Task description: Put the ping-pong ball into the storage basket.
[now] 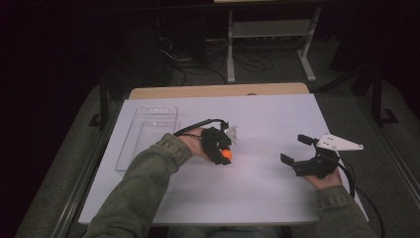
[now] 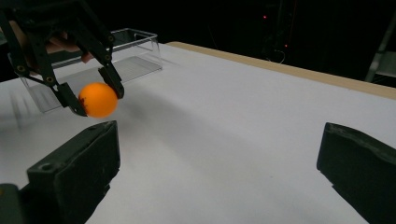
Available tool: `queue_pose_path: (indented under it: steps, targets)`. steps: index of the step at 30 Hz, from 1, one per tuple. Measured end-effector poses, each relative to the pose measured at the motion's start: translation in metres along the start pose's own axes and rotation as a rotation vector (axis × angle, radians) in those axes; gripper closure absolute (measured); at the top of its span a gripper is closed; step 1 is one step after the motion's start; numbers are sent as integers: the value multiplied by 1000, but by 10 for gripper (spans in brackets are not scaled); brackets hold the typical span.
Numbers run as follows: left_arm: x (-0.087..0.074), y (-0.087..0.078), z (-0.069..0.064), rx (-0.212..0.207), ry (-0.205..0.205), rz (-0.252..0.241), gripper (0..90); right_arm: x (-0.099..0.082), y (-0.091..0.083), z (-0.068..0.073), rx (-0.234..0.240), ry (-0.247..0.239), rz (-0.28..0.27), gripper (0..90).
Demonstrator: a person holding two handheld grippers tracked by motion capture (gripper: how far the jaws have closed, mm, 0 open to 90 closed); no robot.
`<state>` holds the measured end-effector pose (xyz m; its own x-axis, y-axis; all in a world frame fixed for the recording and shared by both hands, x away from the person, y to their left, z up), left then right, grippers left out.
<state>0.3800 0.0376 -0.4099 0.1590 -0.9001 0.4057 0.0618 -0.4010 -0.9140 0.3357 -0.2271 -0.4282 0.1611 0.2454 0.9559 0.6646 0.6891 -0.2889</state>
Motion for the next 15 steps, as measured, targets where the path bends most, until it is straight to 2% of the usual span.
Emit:
queue_pose_path:
  steps: [4,11,15]
  targets:
    - [1,-8,-1,1,-5,-15,505,0,0,-1,-3,0,-4,0]
    - [-2,-24,-6,27,0,-6,505,1,0,0,1,-5,-1,0]
    - [-5,-37,-8,48,-10,-20,505,1,0,0,0,-2,-3,0]
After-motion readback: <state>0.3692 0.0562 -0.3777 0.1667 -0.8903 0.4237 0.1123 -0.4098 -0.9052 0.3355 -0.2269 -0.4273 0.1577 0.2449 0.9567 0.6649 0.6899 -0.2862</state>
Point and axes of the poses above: each handheld gripper's, and its own axes: y roughly forward along the jaws, x roughly out of its top, z roughly to its left, the point moved 5 cm from there along y, roughly forward along the jaws, and after that the axes turned 10 degrees about -y, right-handed, at the moved point
